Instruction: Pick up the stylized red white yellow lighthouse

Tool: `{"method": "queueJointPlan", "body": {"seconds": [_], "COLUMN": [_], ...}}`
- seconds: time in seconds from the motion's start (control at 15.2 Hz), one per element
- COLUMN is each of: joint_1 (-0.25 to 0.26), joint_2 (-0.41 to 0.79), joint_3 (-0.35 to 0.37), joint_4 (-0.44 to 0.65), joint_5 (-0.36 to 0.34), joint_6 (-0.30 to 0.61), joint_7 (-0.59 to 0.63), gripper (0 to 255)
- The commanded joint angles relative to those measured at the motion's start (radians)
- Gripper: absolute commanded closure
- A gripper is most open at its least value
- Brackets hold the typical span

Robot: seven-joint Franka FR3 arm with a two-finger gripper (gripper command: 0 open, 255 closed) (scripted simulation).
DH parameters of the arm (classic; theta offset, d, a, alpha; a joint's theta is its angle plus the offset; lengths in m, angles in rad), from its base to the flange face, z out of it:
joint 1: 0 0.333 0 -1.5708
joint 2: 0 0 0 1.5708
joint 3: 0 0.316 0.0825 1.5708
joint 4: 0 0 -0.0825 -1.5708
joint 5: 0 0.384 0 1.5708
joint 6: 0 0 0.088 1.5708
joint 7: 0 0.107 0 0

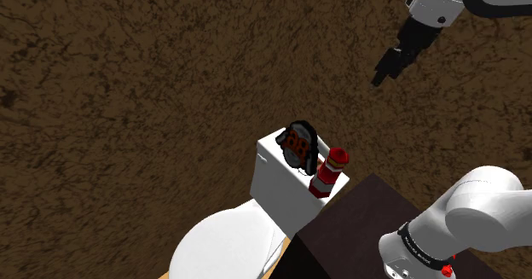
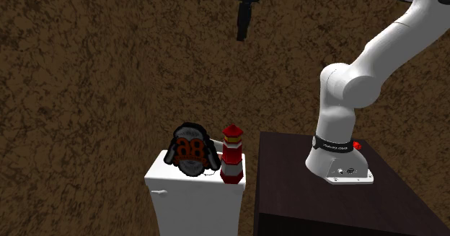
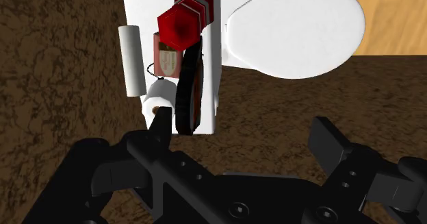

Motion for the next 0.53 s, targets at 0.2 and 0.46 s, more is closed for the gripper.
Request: {"method": "queueJointPlan", "body": {"seconds": [0.2,0.46], "joint_1": [-0.013,-0.034], "joint_2": [-0.019,-0.019], "joint_3": [0.048,0.111], "joint_4": [-0.117,-0.255], "joint_5": [-0.039,-0.094], "joint_6": [0.097,0.228], "joint_7": [0.056,0.140], "gripper": [0,0]}}
